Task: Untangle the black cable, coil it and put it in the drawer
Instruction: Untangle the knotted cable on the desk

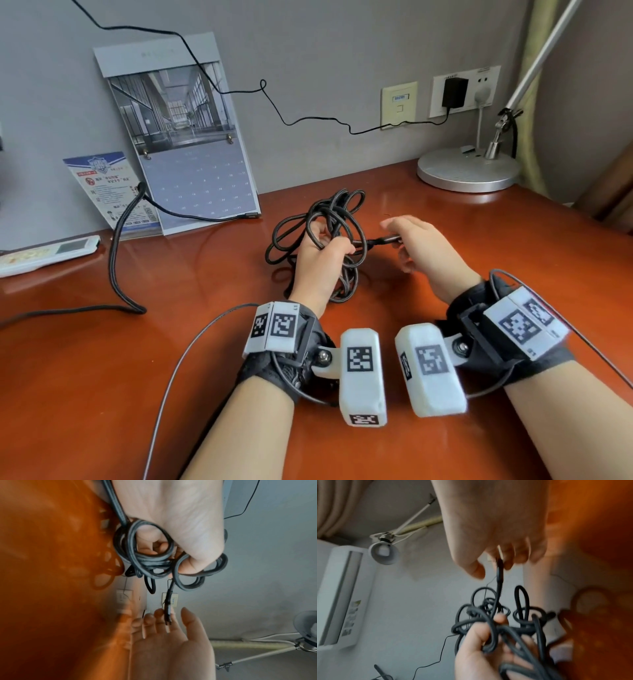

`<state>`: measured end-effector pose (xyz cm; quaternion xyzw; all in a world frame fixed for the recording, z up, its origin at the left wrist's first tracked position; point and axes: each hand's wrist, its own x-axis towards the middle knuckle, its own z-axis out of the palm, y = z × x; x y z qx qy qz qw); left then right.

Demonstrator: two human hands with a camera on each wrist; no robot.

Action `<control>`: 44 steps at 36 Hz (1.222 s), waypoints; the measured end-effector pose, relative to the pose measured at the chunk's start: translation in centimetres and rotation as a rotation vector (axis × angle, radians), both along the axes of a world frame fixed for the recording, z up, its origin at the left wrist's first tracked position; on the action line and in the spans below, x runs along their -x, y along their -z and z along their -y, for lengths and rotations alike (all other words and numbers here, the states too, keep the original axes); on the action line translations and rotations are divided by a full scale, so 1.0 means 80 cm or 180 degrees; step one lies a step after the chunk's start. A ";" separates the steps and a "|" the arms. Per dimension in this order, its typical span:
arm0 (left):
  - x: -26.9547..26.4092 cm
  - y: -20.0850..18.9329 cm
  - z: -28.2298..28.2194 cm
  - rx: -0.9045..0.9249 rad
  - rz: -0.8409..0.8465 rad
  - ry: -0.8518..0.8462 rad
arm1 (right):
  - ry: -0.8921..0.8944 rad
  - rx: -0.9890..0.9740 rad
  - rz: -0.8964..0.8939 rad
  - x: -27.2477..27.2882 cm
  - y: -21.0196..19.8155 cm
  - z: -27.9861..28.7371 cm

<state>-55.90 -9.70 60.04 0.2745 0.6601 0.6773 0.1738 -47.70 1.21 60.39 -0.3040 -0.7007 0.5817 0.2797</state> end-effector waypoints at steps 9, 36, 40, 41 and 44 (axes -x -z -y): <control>0.013 -0.002 0.008 -0.0232 0.0514 -0.0002 | -0.0517 -0.1141 -0.0385 -0.023 -0.004 -0.019; 0.012 0.012 -0.009 0.0265 -0.0173 0.0302 | -0.0024 -0.0733 -0.0443 0.016 0.014 0.023; 0.012 0.015 -0.008 0.0318 -0.0148 0.0281 | -0.0195 -0.0700 -0.0637 0.012 0.011 0.023; 0.012 0.015 -0.009 0.0338 -0.0119 0.0275 | -0.0296 -0.0600 -0.0742 0.011 0.009 0.025; 0.012 0.015 -0.011 0.0426 -0.0073 0.0258 | -0.0448 -0.0333 -0.0814 0.011 0.009 0.027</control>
